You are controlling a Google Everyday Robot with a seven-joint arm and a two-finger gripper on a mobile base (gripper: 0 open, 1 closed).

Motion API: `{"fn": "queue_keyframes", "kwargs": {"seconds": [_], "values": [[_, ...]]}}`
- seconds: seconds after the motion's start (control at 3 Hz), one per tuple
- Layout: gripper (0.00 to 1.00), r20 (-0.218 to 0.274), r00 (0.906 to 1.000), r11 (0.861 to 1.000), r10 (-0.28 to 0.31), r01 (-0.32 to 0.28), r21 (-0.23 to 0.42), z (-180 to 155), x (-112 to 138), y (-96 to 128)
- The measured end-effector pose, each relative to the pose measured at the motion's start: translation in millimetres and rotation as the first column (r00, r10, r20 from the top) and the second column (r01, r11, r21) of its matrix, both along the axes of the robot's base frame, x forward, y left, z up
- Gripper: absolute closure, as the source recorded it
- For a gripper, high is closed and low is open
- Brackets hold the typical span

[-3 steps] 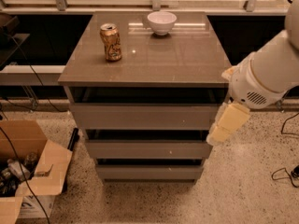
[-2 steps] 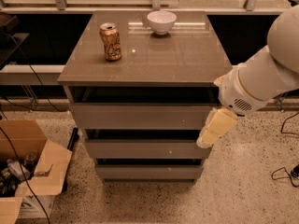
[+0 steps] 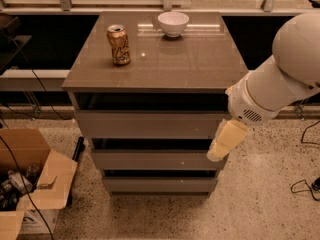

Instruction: Open top drawer

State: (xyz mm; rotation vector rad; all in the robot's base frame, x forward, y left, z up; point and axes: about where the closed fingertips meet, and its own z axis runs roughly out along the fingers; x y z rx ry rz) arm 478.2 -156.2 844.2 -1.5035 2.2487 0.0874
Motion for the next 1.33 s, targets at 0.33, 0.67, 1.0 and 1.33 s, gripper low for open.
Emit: {"fn": "queue_keyframes", "kwargs": {"seconds": [0.33, 0.67, 1.0, 1.33], "values": [[0.00, -0.010, 0.9999, 1.000, 0.009, -0.009, -0.007, -45.8, 14.0, 12.2], [0.00, -0.008, 0.9998, 1.000, 0.020, -0.020, -0.002, -76.7, 28.0, 21.2], [0.00, 0.015, 0.9996, 1.000, 0.024, -0.024, 0.017, -99.5, 51.5, 27.6], [0.00, 0.035, 0.9992, 0.999, 0.020, -0.021, 0.034, -120.3, 83.8, 28.3]]}}
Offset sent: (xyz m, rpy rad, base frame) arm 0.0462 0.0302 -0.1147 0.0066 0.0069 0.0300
